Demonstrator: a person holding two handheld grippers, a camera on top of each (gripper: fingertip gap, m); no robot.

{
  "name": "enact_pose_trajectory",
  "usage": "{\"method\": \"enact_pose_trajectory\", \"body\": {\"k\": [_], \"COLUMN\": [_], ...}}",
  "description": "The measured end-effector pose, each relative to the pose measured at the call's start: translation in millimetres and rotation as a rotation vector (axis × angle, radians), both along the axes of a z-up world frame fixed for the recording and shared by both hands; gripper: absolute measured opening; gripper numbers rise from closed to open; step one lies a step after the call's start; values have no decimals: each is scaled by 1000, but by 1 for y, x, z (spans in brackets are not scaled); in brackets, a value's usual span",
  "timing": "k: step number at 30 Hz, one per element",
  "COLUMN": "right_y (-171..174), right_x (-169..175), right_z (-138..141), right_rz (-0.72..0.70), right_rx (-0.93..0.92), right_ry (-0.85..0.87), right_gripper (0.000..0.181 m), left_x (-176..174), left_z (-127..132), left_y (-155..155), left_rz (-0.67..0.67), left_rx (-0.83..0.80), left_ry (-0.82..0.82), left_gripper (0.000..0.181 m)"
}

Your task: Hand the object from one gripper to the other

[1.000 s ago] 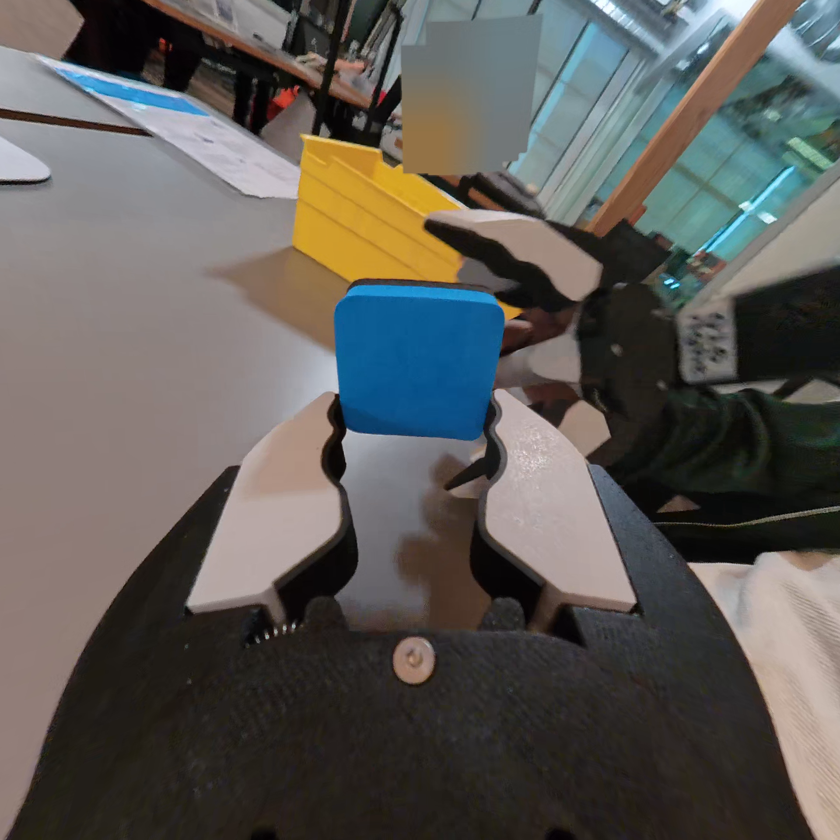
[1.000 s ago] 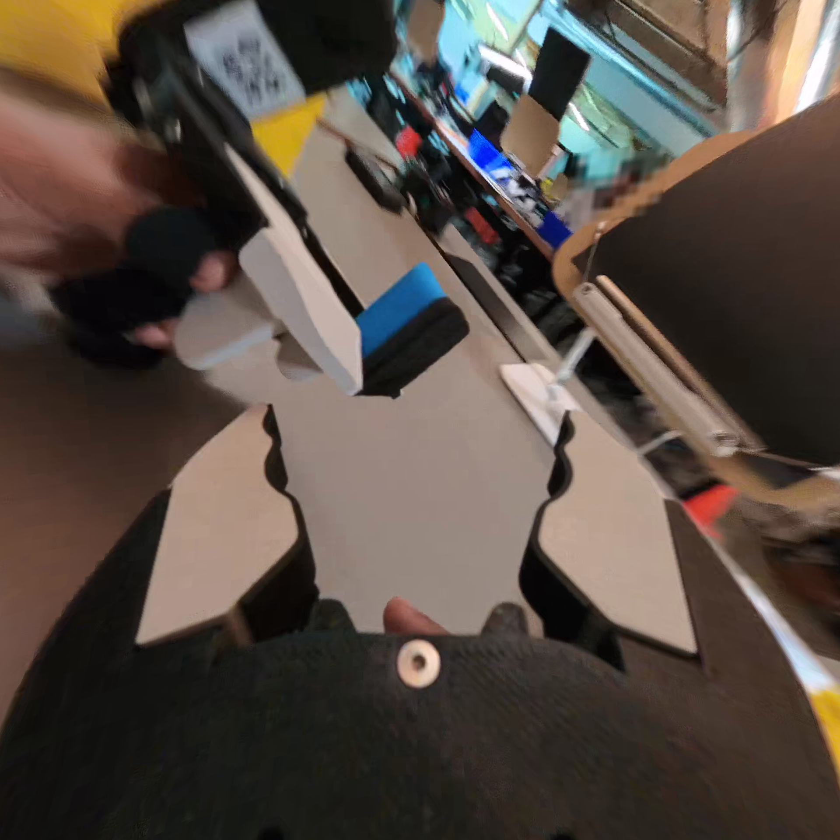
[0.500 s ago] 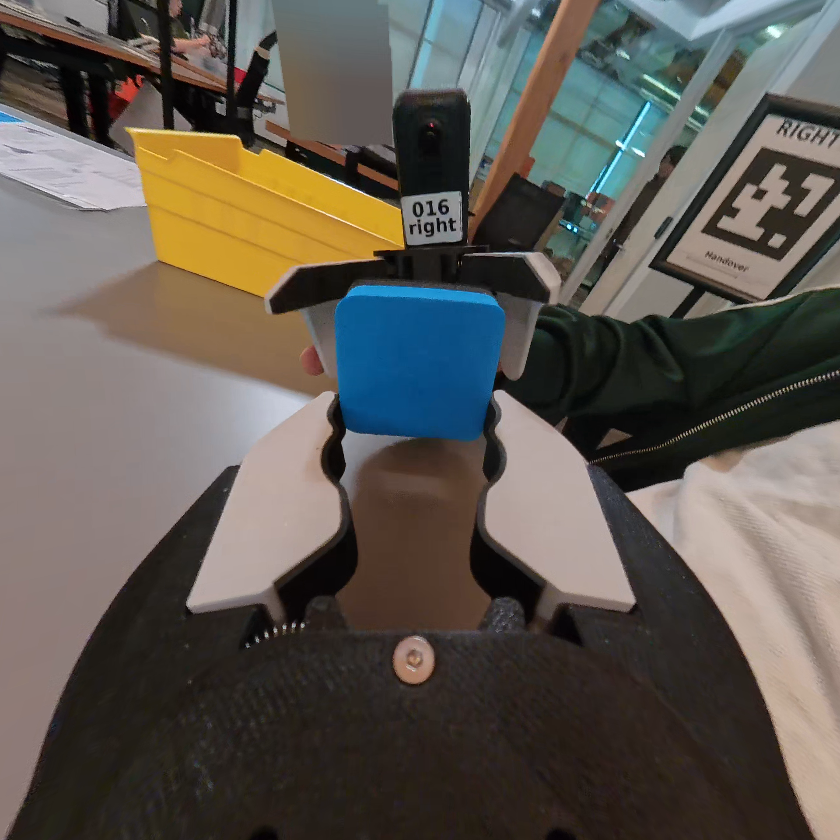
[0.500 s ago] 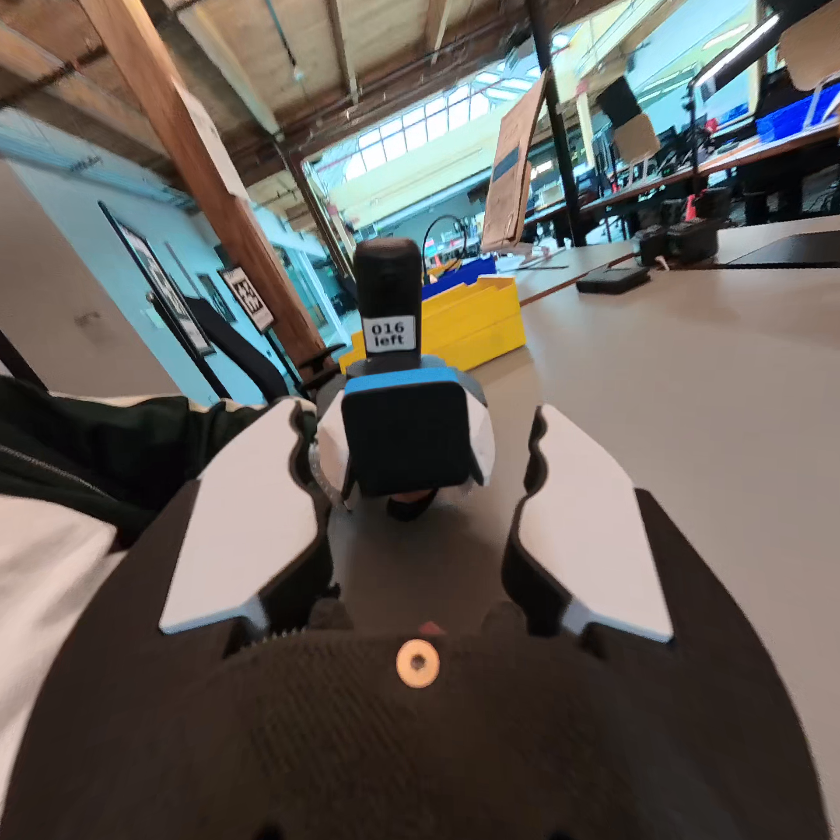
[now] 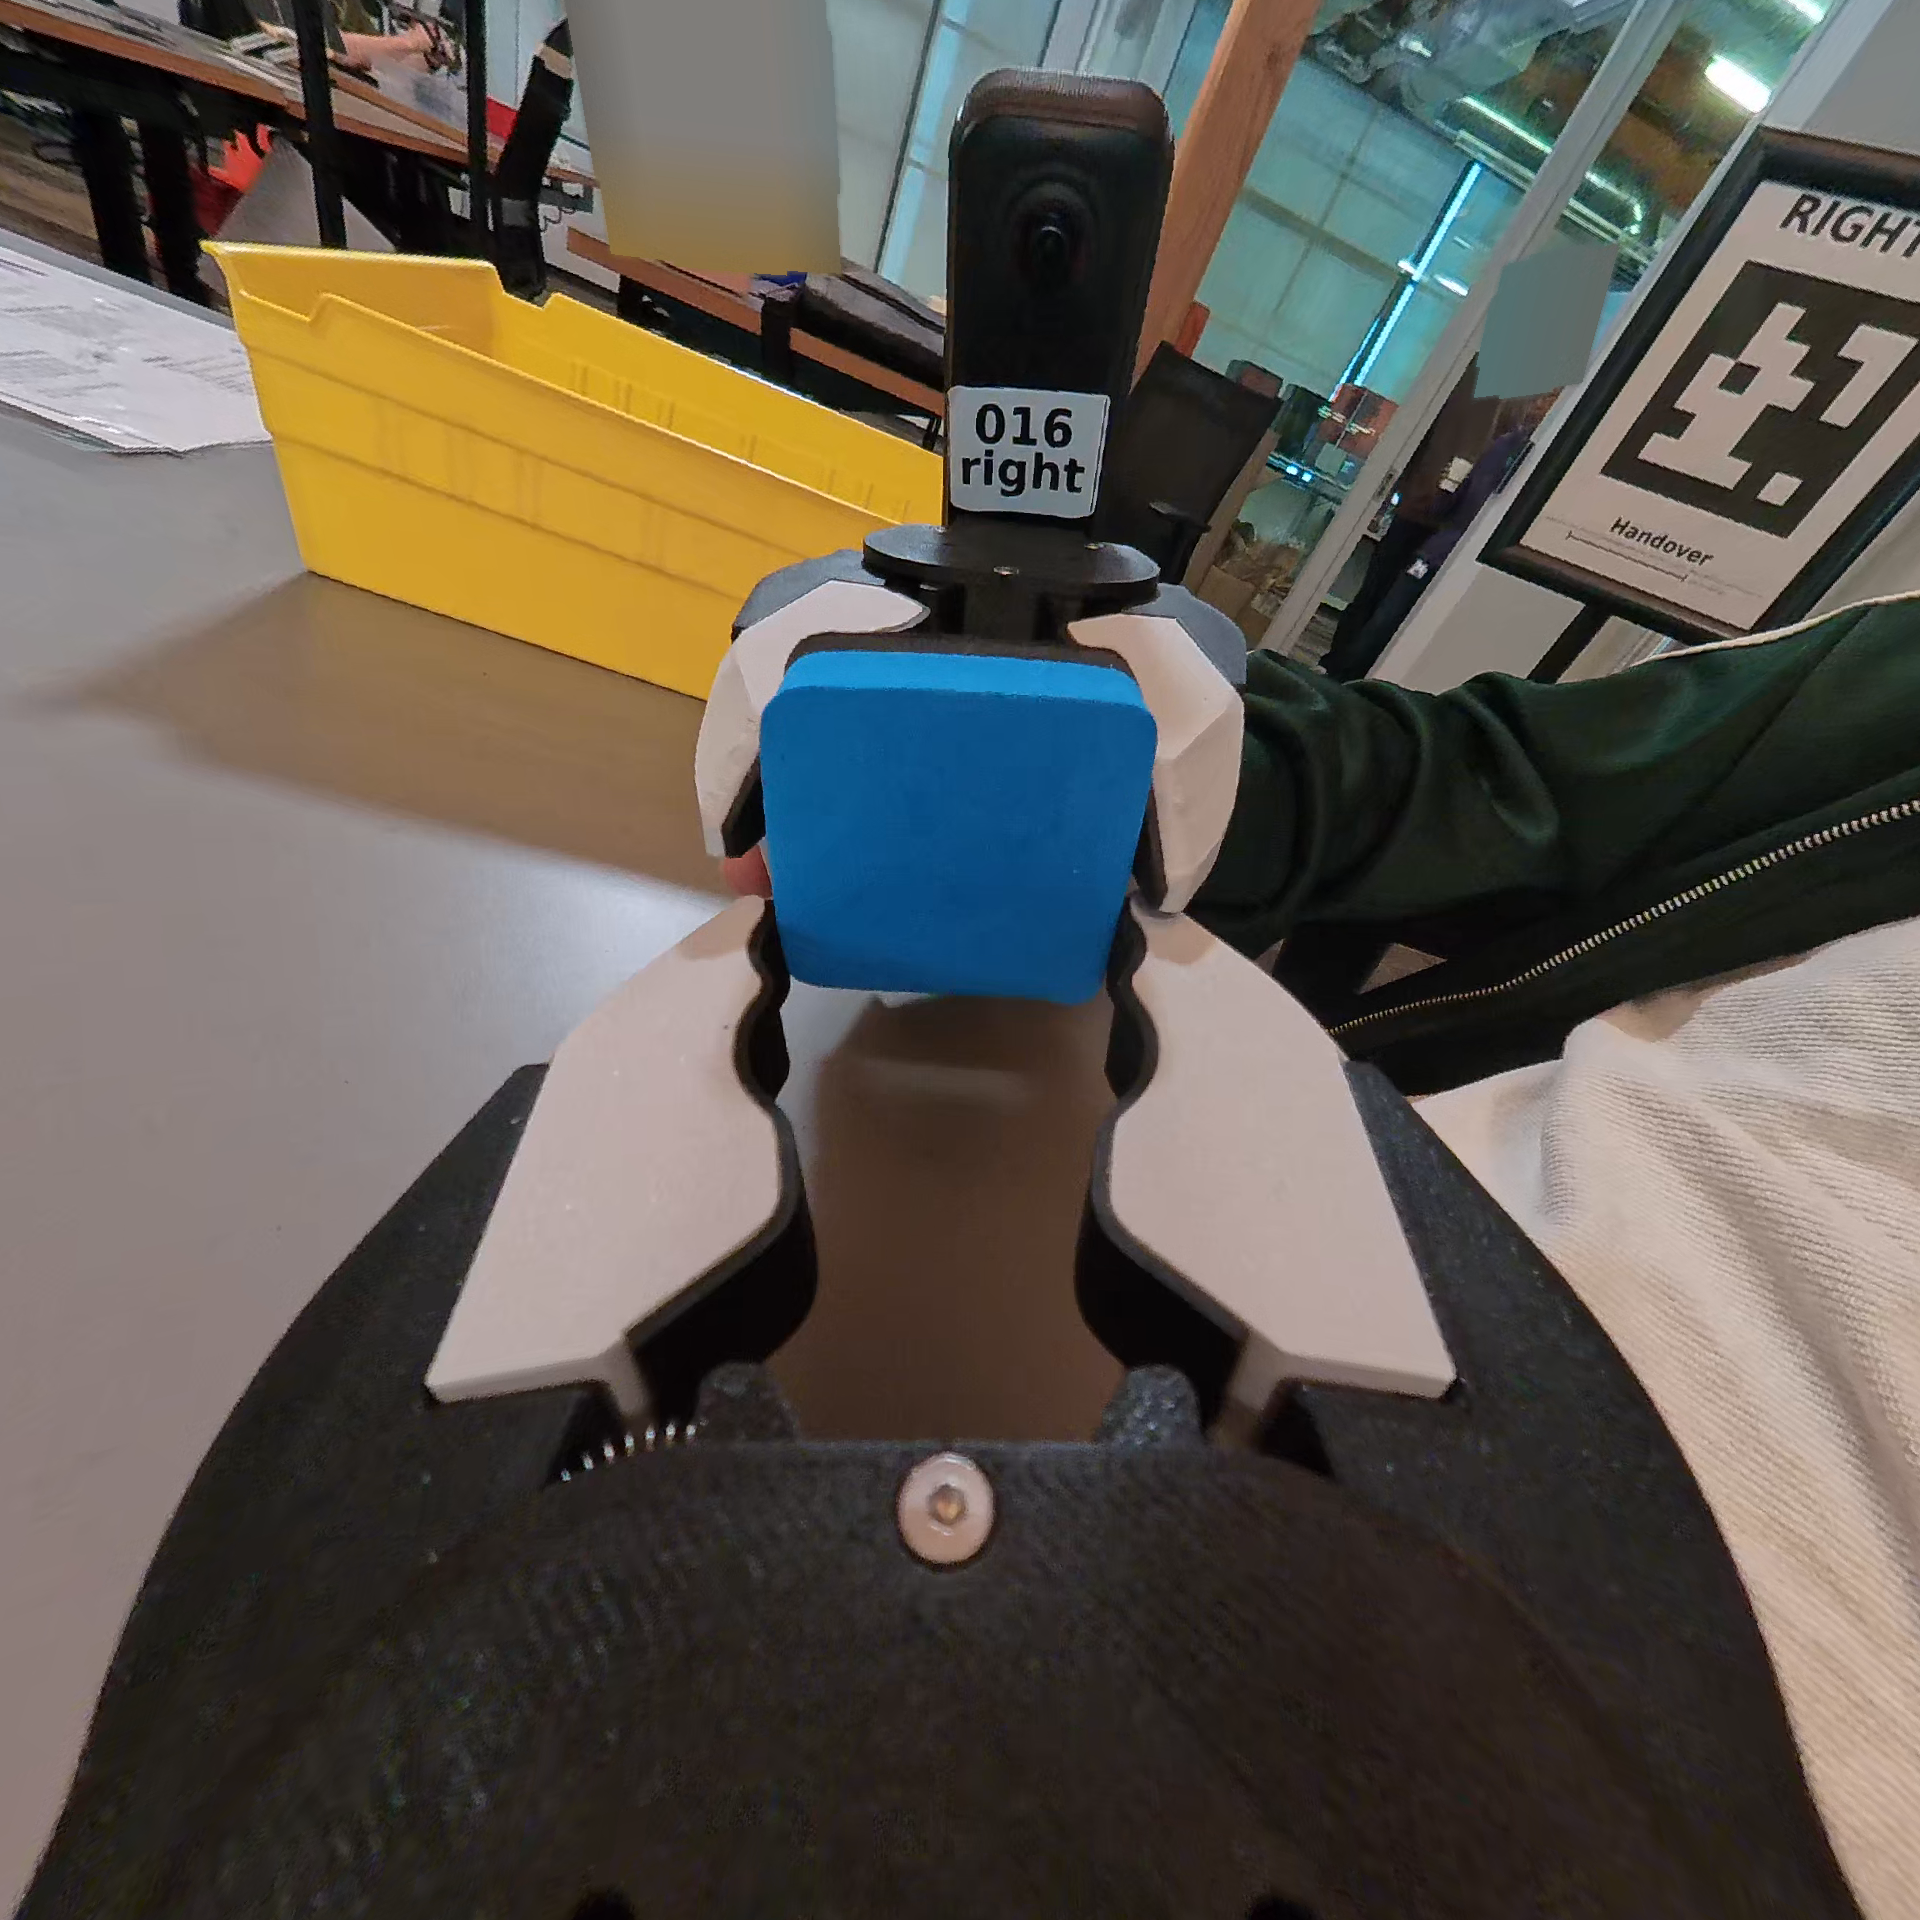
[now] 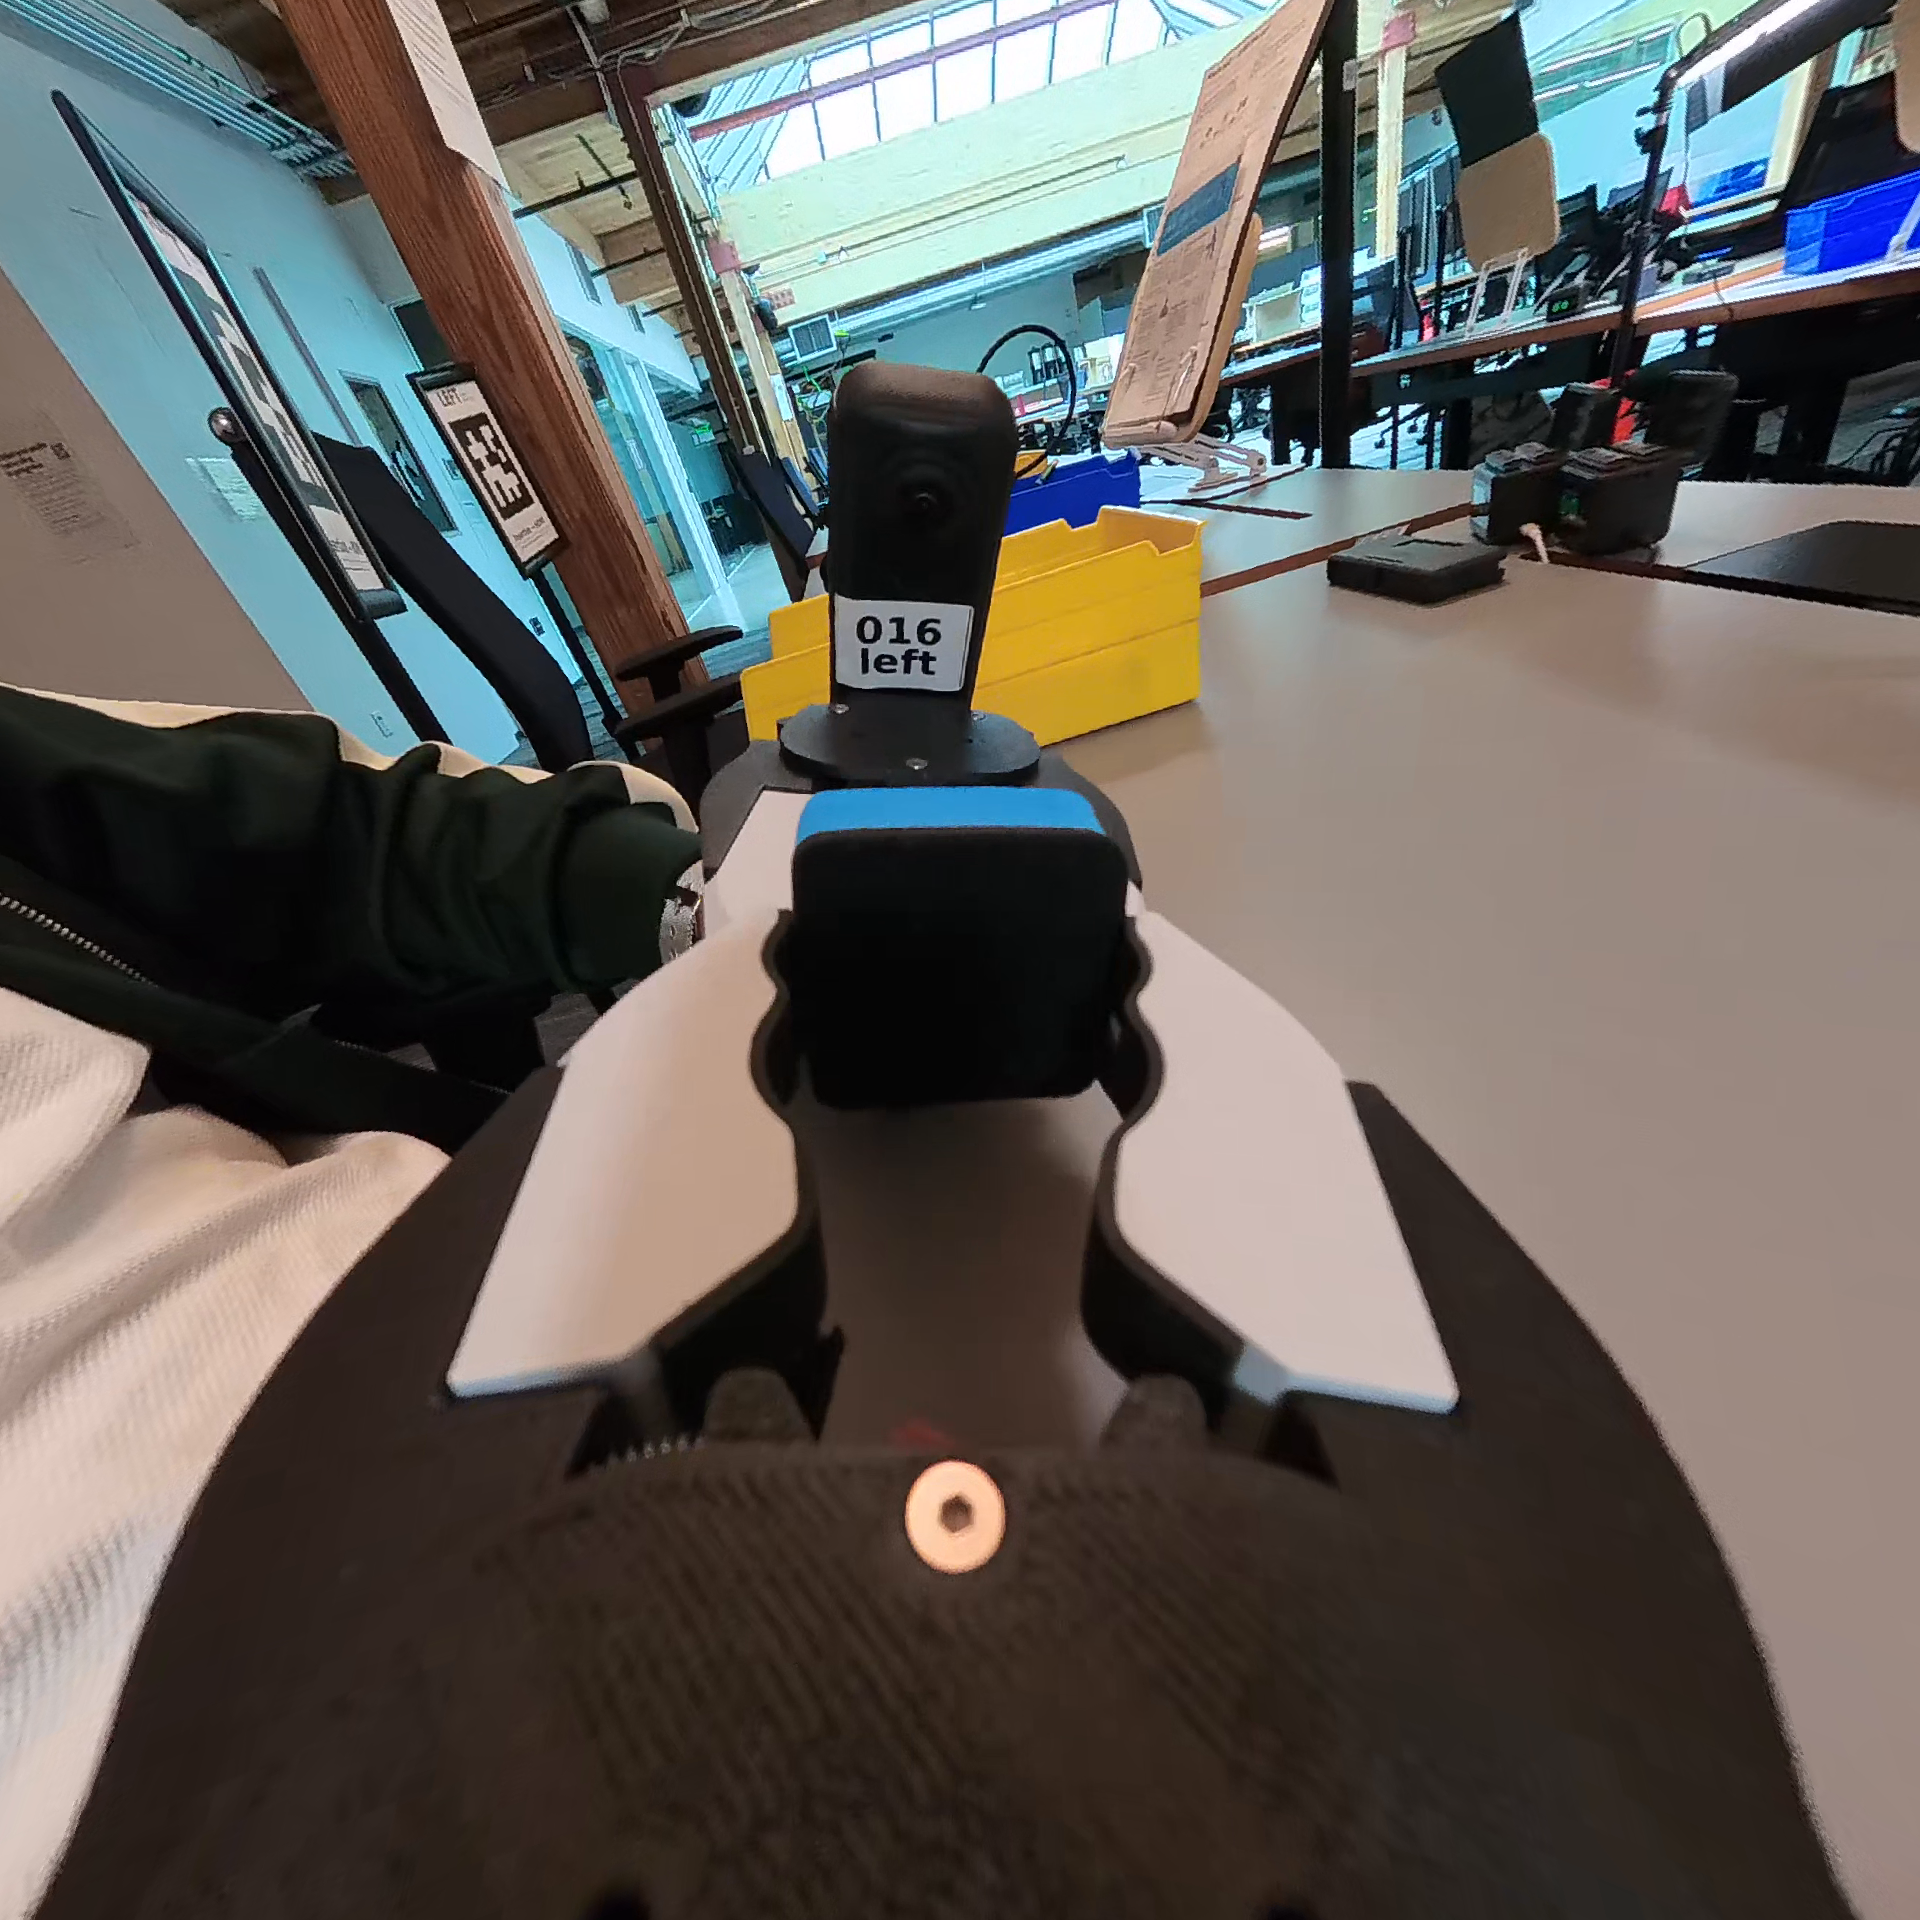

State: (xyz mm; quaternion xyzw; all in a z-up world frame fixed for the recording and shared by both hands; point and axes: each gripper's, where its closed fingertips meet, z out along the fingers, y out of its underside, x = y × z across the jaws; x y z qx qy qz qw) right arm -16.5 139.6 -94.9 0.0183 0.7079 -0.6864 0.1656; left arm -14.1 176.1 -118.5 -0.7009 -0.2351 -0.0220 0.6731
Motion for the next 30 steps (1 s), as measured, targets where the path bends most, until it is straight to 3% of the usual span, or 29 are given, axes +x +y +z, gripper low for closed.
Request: {"method": "enact_pose_trajectory", "body": {"k": [6,12,16,20,23,27,30], "right_y": [8,23,20,15,13,17,7], "right_x": [-10,-3,4,-1,-25,-54,-45], "right_z": [15,32,27,25,31,32,29], "right_rz": [-5,272,341,298,180,5,-98], "right_rx": [-85,-155,-107,-119,-251,-445,-414], "right_ry": [-92,-502,-572,-617,-810,-1066,-996], "right_gripper": [60,59,60,60,60,60,60], "left_x": [-6,-12,-9,-8,-5,-7,-15], "left_z": [0,12,31,45,51,47,43], "left_y": [-4,-13,-20,-30,-30,-24,-26], "left_rz": [47,114,168,301,380,454,533], "left_rx": [-7,18,2,-138,-252,-421,-532], "left_ry": [31,124,285,525,690,839,888], "left_gripper": [71,82,75,60,53,57,68]}}
